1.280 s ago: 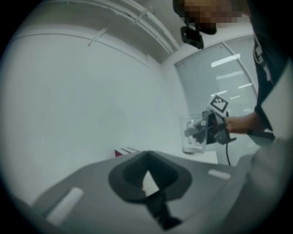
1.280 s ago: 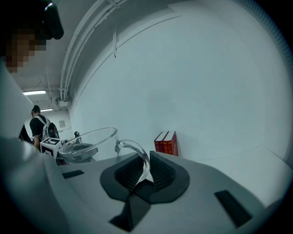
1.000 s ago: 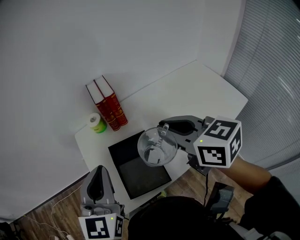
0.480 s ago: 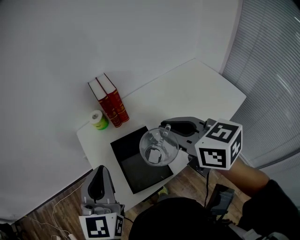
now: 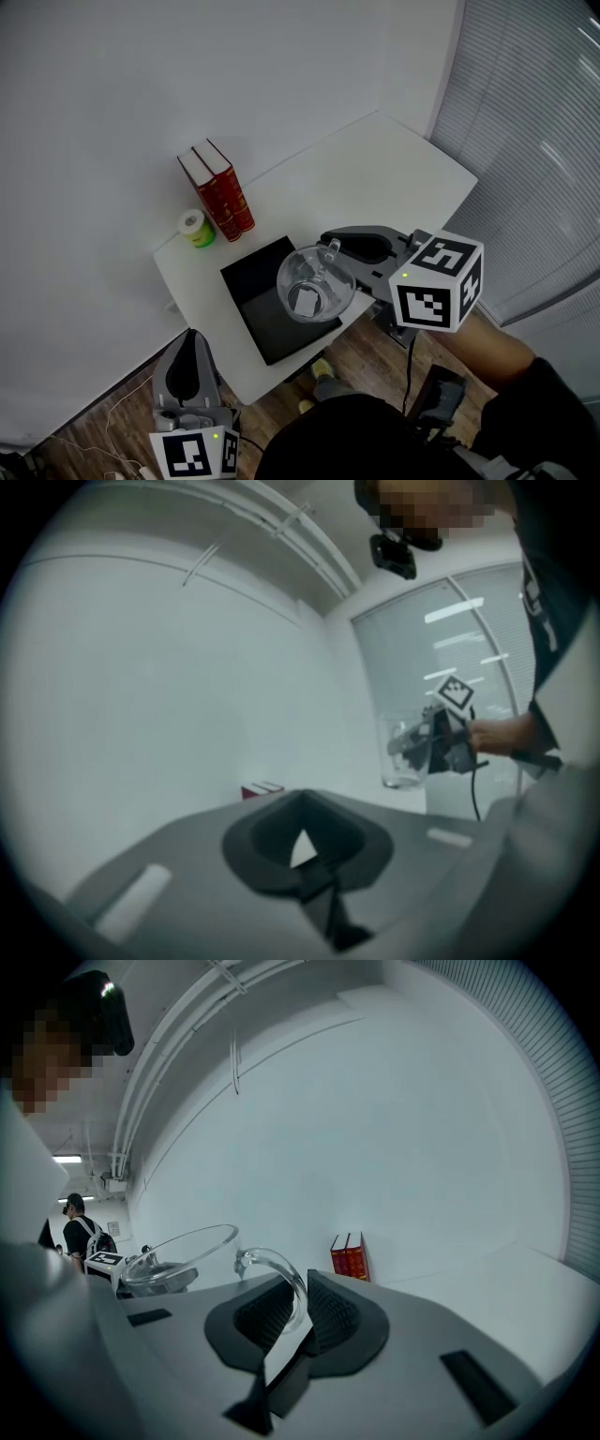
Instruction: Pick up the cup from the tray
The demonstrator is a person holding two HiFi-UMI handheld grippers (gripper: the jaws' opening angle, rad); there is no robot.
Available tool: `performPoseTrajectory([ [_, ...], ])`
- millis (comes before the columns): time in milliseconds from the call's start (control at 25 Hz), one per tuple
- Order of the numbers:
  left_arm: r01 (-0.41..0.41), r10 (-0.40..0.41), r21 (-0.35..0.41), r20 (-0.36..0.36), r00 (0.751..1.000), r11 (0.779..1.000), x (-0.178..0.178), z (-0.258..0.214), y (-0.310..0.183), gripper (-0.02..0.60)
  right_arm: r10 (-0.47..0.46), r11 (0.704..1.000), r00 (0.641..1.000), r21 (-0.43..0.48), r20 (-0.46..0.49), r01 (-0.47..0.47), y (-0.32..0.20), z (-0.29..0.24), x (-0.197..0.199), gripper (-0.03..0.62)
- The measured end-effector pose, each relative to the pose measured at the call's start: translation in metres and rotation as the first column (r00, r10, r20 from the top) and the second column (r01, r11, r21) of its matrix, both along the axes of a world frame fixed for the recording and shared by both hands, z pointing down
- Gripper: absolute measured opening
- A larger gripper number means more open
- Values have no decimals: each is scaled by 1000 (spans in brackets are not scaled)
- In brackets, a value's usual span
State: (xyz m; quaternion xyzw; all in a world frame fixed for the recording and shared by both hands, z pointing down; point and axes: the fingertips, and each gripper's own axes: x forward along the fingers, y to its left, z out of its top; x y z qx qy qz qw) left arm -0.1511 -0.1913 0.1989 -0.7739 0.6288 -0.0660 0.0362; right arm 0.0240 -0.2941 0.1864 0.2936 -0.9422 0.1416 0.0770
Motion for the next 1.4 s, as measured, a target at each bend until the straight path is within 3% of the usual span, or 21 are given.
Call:
performPoseTrajectory([
  [200, 3, -3, 19, -7, 1000, 1000, 0, 17, 54, 2, 22, 1000, 1000, 20, 9, -23, 48, 15, 5, 52],
  [560, 15, -15, -12, -21, 1000, 1000, -7, 18, 59, 2, 65, 997, 998, -35, 2, -65, 42, 28, 8, 52],
  [1400, 3, -3, -23, -4, 1000, 1000, -11, 14, 61, 2, 88, 995, 996, -53, 6, -87, 42, 33, 9, 58],
])
